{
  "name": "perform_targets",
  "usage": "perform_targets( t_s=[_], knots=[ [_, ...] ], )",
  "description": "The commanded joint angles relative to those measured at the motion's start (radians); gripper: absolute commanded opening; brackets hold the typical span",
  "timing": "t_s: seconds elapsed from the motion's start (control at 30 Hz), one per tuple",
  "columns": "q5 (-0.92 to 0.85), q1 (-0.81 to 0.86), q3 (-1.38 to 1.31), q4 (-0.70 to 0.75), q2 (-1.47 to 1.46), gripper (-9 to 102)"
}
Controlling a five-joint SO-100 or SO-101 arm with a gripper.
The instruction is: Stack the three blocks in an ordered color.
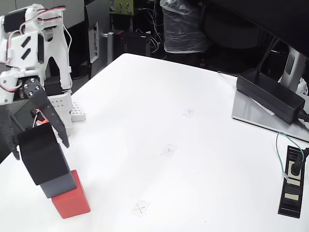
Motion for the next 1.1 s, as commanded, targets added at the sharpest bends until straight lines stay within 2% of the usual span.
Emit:
perform_targets(
  t_s=[0.0,0.53,1.07],
  knots=[
    [-0.011,-0.006,0.0,-0.011,0.02,39],
    [-0.011,0.041,-0.02,-0.005,0.032,40],
    [0.006,0.038,-0.295,0.0,0.032,40]
  ],
)
